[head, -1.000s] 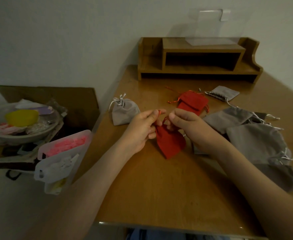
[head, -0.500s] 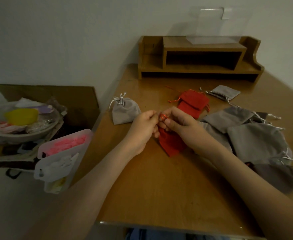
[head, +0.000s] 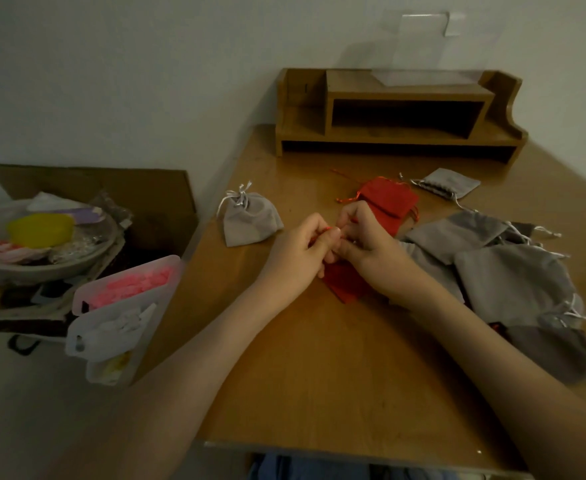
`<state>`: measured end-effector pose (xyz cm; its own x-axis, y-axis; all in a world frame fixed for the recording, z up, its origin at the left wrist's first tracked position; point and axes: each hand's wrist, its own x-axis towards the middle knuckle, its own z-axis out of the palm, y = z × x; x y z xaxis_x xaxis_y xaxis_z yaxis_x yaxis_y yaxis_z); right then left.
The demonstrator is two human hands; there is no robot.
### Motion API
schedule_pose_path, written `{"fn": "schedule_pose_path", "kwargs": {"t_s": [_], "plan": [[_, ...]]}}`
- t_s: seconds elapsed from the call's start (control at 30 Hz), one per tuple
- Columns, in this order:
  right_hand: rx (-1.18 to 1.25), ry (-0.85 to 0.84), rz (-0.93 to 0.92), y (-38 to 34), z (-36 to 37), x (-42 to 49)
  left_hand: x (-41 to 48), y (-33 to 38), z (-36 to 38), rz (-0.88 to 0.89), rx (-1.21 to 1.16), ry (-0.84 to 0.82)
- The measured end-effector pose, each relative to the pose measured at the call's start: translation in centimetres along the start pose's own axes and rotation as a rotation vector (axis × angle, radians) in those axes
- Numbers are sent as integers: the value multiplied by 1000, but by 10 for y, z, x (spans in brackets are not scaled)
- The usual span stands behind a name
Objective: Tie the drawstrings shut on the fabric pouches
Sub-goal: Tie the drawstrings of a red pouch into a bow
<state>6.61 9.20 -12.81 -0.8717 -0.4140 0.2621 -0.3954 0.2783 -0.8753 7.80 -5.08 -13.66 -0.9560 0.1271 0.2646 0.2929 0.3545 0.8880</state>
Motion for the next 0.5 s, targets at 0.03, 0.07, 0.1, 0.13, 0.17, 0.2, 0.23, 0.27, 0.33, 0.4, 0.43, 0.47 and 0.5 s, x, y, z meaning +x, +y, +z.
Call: {"fn": "schedule_pose_path", "kwargs": {"t_s": [0.03, 0.07, 0.1, 0.13, 0.17, 0.2, 0.23, 0.27, 0.33, 0.4, 0.43, 0.47, 0.5], "plan": [[-8, -12, -8, 0, -1, 0, 0, 0, 0, -2, -11, 2], [-18, -15, -18, 0, -1, 0, 0, 0, 0, -11, -39, 5], [-28, -11, -33, -1, 0, 0, 1, 1, 0, -25, -83, 8], [-47, 1, -54, -3, 0, 0, 1, 1, -1, -45, -132, 12], [-78, 26, -83, -3, 1, 0, 1, 1, -1, -69, -183, 18], [-115, 58, -118, -4, 1, 0, 2, 2, -1, -97, -237, 25], [-150, 91, -155, -4, 1, 0, 2, 2, -1, -123, -289, 31], [-179, 117, -191, -4, 1, 0, 2, 2, -2, -139, -333, 35], [-226, 144, -245, -2, 0, 2, 3, 2, -2, -146, -391, 34], [-240, 145, -253, -1, -1, 1, 4, 3, -2, -136, -433, 20], [-227, 140, -245, -2, -1, 1, 4, 3, -3, -128, -446, 10], [-208, 135, -230, -3, -1, 0, 4, 3, -3, -121, -453, 1], [-177, 130, -213, -4, -2, 0, 4, 3, -3, -114, -458, -6]]}}
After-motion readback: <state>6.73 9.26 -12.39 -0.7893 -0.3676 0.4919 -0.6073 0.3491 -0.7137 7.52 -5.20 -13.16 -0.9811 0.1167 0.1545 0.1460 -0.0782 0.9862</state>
